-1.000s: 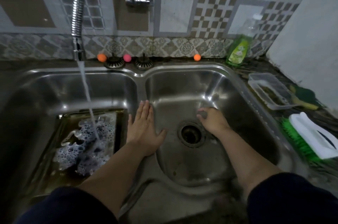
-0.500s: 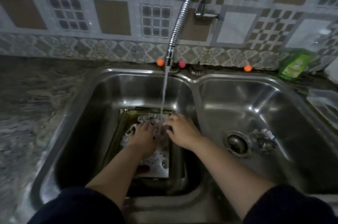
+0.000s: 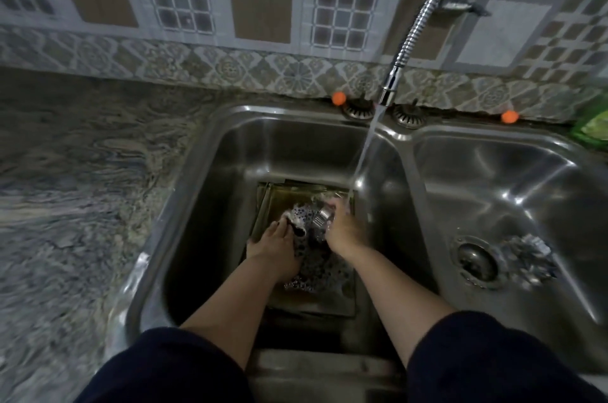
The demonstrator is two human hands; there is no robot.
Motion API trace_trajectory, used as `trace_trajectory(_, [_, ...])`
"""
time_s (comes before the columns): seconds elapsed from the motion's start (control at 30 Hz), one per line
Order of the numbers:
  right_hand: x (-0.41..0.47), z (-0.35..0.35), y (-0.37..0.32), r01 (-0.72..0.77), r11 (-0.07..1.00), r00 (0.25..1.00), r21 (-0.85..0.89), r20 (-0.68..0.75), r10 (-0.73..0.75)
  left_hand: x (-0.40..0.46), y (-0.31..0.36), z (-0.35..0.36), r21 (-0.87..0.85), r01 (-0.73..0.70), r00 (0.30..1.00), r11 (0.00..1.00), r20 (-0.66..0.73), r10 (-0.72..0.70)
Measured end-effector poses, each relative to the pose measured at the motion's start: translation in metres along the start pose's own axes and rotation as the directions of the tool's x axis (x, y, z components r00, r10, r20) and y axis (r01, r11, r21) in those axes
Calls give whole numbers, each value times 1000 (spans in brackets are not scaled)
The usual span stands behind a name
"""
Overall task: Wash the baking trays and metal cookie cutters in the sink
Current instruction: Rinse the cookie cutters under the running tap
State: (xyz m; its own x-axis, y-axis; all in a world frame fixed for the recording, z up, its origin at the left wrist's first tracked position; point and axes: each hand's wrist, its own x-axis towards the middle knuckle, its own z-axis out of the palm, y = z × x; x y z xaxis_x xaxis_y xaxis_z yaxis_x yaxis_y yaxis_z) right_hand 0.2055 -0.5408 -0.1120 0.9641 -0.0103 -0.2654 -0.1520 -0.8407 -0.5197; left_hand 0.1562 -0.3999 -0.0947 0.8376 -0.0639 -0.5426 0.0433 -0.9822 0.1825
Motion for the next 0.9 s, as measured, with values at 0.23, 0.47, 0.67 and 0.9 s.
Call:
trace_trajectory(0.23, [-6, -14, -4, 92, 994, 982, -66, -161, -102, -3, 8, 2, -21, 34, 999, 999, 20, -34])
trace_trajectory(0.47, [-12, -9, 2, 151, 923, 984, -355, -32, -173, -4, 9, 2, -25, 28, 999, 999, 36, -27])
trace_trajectory(0.67, [-21, -3, 6, 66, 998, 996, -5, -62, -66, -5, 10, 1, -51, 37, 999, 998, 40, -35])
trace_trajectory(0.9, [-26, -33, 5, -172, 744, 985, 646, 119, 124, -17, 43, -19, -561, -157, 956, 813, -291, -17])
